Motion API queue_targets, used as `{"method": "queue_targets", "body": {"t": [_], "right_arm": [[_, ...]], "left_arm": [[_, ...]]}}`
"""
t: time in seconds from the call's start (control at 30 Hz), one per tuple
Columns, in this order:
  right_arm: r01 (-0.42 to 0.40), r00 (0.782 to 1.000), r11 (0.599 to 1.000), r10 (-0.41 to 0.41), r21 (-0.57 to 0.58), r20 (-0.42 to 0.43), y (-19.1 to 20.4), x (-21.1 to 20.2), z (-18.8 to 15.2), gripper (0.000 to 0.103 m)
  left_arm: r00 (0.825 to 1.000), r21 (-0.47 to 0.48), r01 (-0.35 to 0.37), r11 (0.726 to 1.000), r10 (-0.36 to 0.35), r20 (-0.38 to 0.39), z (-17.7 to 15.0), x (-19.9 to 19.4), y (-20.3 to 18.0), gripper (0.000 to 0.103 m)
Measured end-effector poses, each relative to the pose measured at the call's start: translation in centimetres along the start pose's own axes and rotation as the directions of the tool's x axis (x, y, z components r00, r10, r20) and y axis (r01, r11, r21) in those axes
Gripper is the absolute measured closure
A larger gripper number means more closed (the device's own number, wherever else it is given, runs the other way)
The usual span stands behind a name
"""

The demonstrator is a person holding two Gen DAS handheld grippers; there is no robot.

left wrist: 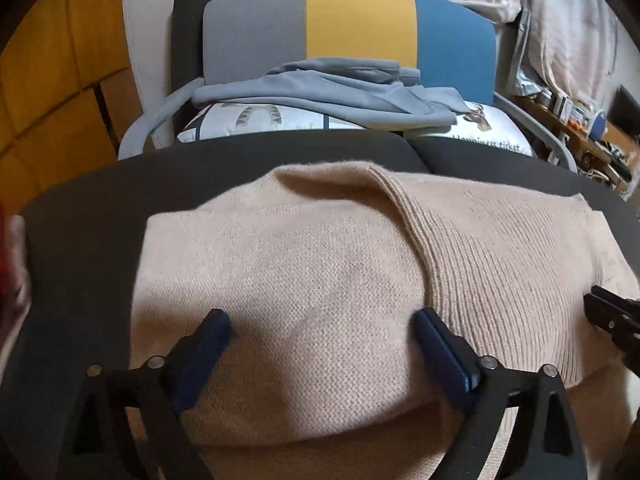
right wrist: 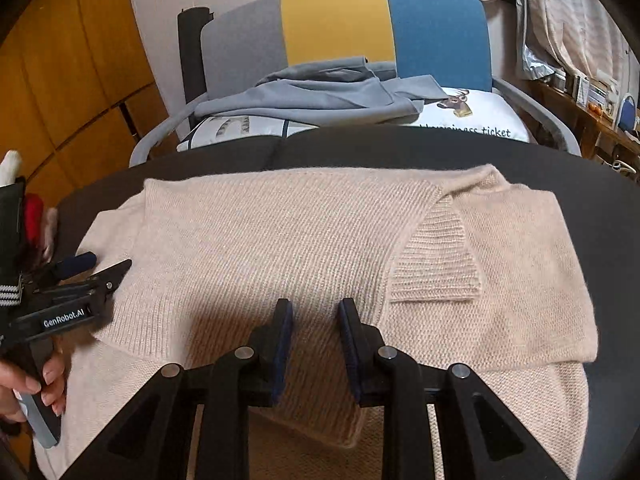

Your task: Fold clothes

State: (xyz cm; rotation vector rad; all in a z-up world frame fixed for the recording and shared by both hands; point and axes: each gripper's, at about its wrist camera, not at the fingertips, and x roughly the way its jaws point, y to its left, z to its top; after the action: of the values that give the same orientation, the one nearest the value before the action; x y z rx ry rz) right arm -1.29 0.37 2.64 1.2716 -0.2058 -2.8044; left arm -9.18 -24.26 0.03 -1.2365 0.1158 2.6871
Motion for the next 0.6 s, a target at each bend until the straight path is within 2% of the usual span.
{"method": "queue_targets", "body": {"t": [0.1, 0.23, 0.27, 0.3, 0.37, 0.47, 0.53, 0.6], "right_arm": [[0.013, 1.0, 1.0, -0.013, 0.009, 0.011, 0.1, 1.9, 2.0, 0.079], [0.019, 1.0, 0.999, -0.02, 0.032, 0.015, 0.0, 3.8, 4.4, 0.079], [0.014, 1.0, 0.999, -0.014, 0.036, 0.011, 0.0, 4.0, 4.7, 0.079], [0.008, 1.0, 0.999, -0.008, 0.041, 0.005, -0.1, 3.9, 4.8, 0.079], [0.003, 1.0, 0.999, -0.004, 0.053, 0.008, 0.3, 2.2, 4.4, 0.079], [-0.055, 0.998, 0.996, 0.054, 0.065, 0.014, 2.2, -1.2, 2.1, 0.079], [-0.053, 0.998, 0.997, 0.055, 0.057, -0.034, 3.0, -2.2, -0.1, 0.079], [-0.043, 0.995, 0.998, 0.047, 0.048, -0.084, 3.6, -3.0, -2.5, 0.079]], "left_arm": [[1.0, 0.037, -0.021, 0.999, 0.02, 0.015, 2.4, 2.0, 0.0, 0.005], [1.0, 0.042, -0.015, 0.999, 0.016, 0.0, 4.7, 3.7, 0.8, 0.002], [1.0, 0.04, -0.014, 0.999, 0.015, -0.008, 4.8, 3.5, 1.1, 0.003], [1.0, 0.038, -0.018, 0.999, 0.018, -0.015, 4.7, 2.7, 1.3, 0.01], [1.0, 0.038, -0.009, 0.999, 0.01, -0.003, 3.5, 0.2, 1.4, 0.022], [0.999, 0.048, 0.038, 0.998, -0.039, 0.019, 0.4, -3.9, 0.8, 0.02], [0.998, 0.059, 0.064, 0.996, -0.065, 0.016, -2.4, -6.0, 0.3, 0.02], [0.998, 0.077, 0.059, 0.995, -0.058, -0.01, -5.1, -6.9, -0.2, 0.02]]}}
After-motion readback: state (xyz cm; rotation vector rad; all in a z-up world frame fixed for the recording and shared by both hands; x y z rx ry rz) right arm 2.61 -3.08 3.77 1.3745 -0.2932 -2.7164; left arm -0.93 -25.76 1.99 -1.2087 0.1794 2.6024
